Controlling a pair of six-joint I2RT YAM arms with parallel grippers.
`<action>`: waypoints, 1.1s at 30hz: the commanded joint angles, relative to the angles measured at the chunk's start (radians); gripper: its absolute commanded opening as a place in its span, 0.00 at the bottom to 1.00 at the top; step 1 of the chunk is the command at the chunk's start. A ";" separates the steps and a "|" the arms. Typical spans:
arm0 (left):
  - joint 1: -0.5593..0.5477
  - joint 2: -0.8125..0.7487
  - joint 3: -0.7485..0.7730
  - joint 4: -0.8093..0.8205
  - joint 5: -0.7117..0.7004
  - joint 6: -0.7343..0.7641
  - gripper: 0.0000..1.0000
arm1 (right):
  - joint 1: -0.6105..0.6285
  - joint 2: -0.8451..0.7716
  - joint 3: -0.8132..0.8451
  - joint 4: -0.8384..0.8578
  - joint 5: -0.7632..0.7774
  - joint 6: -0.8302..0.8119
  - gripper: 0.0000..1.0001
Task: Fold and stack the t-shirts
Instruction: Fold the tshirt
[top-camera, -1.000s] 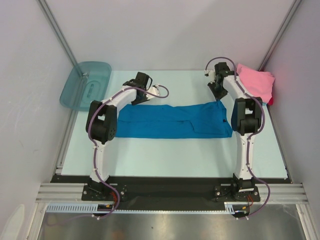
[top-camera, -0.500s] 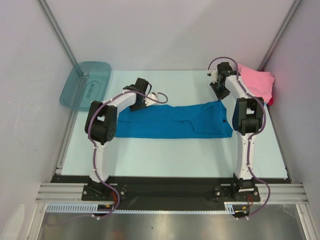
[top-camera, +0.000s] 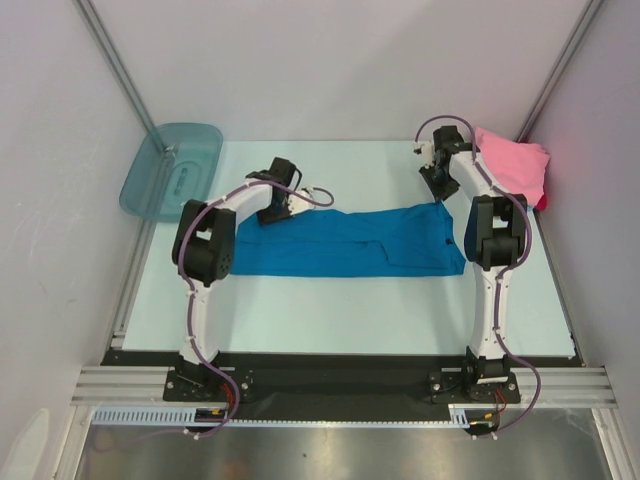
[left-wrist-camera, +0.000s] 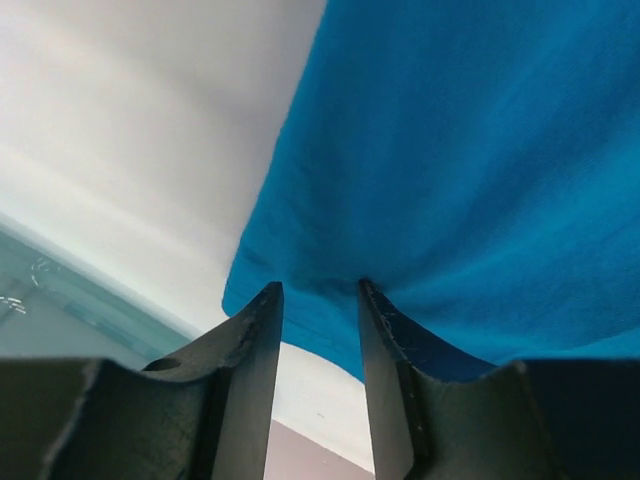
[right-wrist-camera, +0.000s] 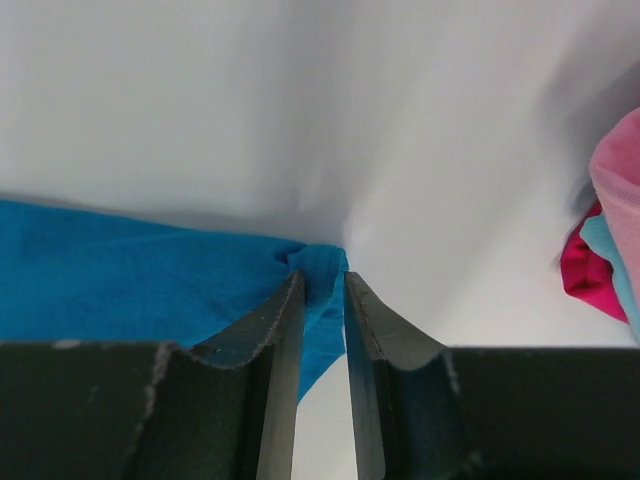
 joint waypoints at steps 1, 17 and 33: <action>0.011 0.039 0.053 -0.058 0.008 -0.022 0.42 | -0.003 -0.061 0.001 -0.003 0.007 -0.004 0.28; 0.014 0.073 0.119 -0.088 -0.003 -0.012 0.50 | -0.001 -0.047 -0.002 -0.005 -0.003 0.004 0.11; 0.013 0.084 0.116 -0.094 -0.041 0.014 0.50 | -0.063 -0.061 0.001 0.002 0.023 -0.015 0.00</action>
